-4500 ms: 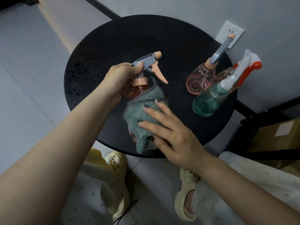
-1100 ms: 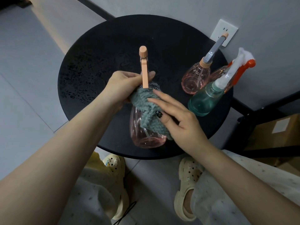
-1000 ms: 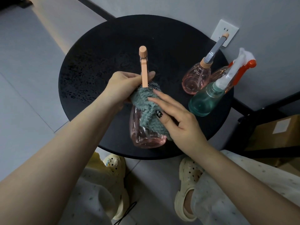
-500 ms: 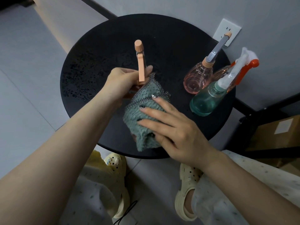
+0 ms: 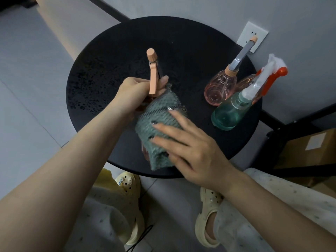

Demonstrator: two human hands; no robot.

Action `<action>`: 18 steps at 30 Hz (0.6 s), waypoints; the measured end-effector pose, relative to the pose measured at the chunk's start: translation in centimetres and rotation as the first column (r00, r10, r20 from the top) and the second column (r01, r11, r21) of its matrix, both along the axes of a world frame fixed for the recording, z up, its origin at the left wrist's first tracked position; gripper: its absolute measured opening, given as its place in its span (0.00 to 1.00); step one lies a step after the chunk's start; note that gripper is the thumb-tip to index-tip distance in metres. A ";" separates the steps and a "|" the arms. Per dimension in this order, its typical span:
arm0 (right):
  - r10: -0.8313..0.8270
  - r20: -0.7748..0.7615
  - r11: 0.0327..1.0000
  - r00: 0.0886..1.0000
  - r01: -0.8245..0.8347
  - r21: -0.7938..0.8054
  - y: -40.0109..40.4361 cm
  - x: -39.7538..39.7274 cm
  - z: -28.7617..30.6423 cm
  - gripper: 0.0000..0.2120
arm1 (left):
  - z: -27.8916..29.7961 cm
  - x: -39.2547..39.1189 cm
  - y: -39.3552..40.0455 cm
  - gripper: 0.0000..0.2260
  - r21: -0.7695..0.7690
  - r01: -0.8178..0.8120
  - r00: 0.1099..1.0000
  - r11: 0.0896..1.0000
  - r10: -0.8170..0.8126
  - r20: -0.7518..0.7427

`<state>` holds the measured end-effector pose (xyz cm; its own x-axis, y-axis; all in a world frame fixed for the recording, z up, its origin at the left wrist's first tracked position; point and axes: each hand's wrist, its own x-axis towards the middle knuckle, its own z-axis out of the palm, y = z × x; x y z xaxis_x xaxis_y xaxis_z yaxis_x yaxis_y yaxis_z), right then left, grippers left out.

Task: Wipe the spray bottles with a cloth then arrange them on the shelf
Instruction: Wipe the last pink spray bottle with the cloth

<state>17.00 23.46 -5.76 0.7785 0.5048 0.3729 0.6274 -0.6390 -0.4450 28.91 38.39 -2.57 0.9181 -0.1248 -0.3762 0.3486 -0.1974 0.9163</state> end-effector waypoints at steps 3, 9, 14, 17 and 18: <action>0.146 0.125 0.974 0.981 -0.120 -0.192 0.0 -0.1 0.0 0.14 | 0.3 0.1 0.2 0.16 0.015 0.022 1.000 1.000 -0.022 0.012; 0.065 0.058 0.995 0.996 -0.061 -0.078 -0.5 0.4 -0.1 0.15 | -0.1 0.1 0.0 0.14 -0.007 0.035 0.999 0.999 -0.035 0.026; -0.129 -0.273 0.935 0.953 0.209 0.288 -0.5 0.9 -0.1 0.19 | -0.1 -0.2 -0.7 0.15 -0.004 0.046 0.999 0.999 -0.047 -0.006; -0.172 -0.336 0.902 0.926 0.286 0.324 -0.6 1.1 0.1 0.19 | 0.2 -0.4 -0.8 0.14 -0.023 0.053 0.998 0.998 -0.053 -0.016; -0.171 -0.321 0.916 0.932 0.270 0.297 -0.4 1.0 0.0 0.19 | 0.1 -0.3 -0.7 0.14 -0.024 0.049 0.999 0.999 -0.049 -0.016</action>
<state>17.99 23.01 -5.73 0.9523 0.1936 0.2357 0.3038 -0.5307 -0.7912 28.58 37.68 -2.47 0.9044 -0.1784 -0.3877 0.3541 -0.1933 0.9150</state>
